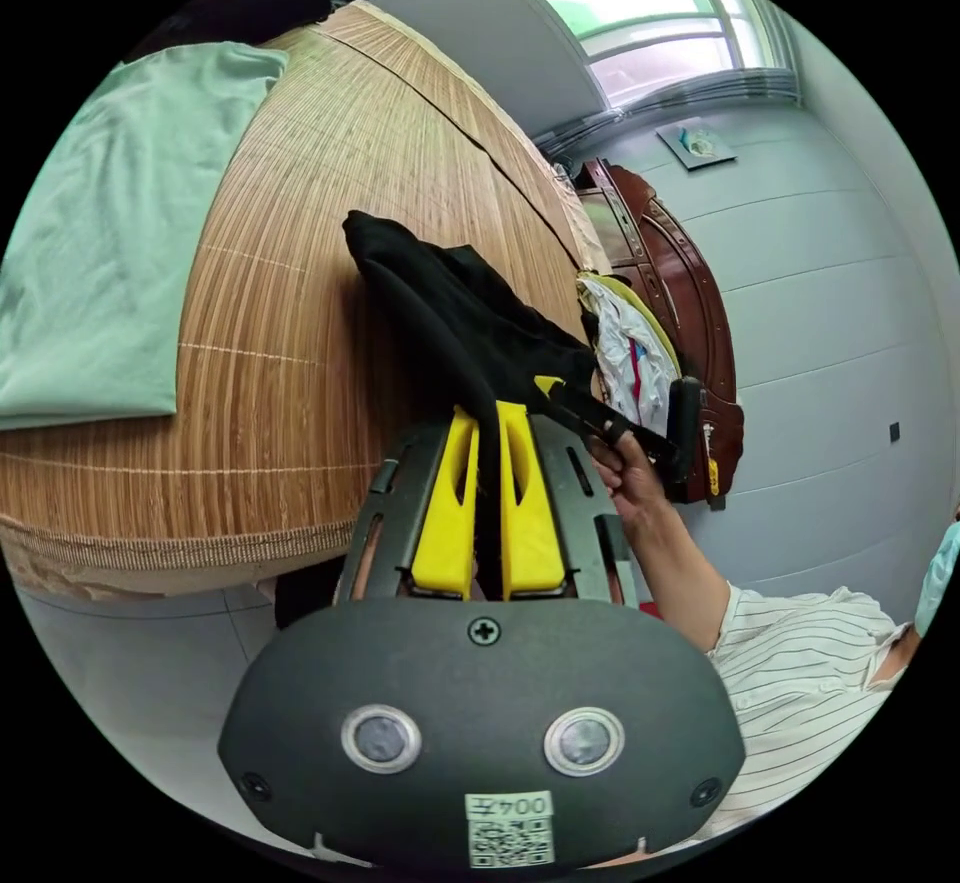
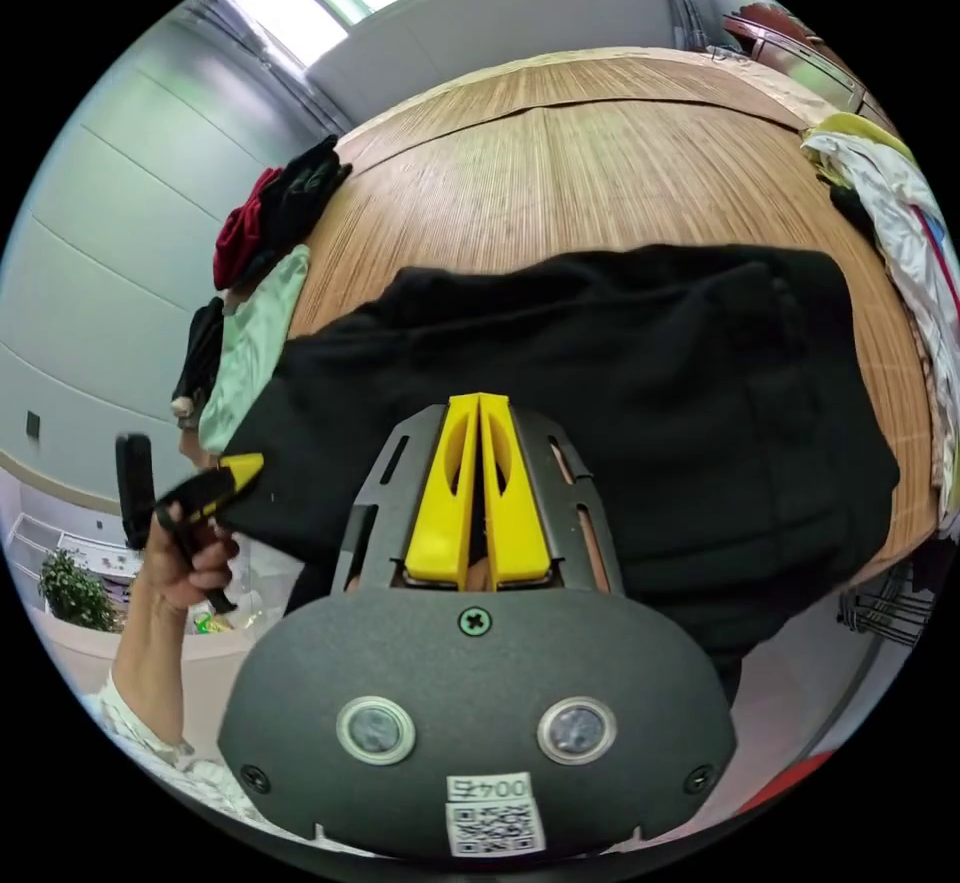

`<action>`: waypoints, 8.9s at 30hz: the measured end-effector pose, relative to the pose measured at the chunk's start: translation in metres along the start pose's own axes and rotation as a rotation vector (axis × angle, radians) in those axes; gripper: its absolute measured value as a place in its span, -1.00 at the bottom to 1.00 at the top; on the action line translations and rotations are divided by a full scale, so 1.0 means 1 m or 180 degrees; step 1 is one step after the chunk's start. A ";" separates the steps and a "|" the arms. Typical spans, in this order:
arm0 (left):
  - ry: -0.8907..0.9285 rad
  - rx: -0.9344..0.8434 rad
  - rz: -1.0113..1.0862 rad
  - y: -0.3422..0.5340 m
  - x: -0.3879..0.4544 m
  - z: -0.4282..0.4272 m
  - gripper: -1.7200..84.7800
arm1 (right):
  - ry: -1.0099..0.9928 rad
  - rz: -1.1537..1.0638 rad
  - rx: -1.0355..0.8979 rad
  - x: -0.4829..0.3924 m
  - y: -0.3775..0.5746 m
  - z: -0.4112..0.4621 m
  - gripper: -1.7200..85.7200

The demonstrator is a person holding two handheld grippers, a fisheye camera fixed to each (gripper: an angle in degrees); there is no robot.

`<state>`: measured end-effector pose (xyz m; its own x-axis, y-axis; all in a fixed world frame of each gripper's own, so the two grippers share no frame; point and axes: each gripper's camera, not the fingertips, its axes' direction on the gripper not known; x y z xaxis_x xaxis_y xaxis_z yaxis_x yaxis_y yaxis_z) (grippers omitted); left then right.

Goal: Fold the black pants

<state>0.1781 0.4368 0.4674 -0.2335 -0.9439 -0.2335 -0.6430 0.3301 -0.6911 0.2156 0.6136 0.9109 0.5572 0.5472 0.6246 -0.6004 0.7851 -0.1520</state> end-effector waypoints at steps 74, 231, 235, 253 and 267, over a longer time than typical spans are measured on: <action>-0.1630 -0.0259 0.2315 0.147 0.276 0.500 -0.88 | 0.0900 -0.0239 0.1253 -0.009 0.061 -0.162 -0.96; 0.0823 -0.1057 -0.0737 -0.053 0.114 0.167 -0.76 | -0.3814 0.2683 0.0630 0.312 0.079 -0.138 -0.55; 0.0618 -0.0896 -0.0504 -0.027 0.110 0.138 -0.76 | -0.3294 0.2559 0.0402 0.288 0.087 -0.116 -0.69; 0.0403 0.0974 -0.0641 0.183 0.083 -0.221 -0.77 | -0.2171 -0.0238 -0.0720 -0.077 0.055 -0.128 -0.72; -0.0175 0.2690 -0.0218 0.096 -0.027 -0.559 -0.77 | -0.2751 -0.1551 -0.0787 -0.458 -0.102 -0.011 -0.70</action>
<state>-0.2850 0.5002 0.7892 -0.1642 -0.9679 -0.1903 0.1117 0.1734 -0.9785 0.0276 0.2864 0.6321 0.0462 -0.1672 0.9848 -0.2294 0.9578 0.1734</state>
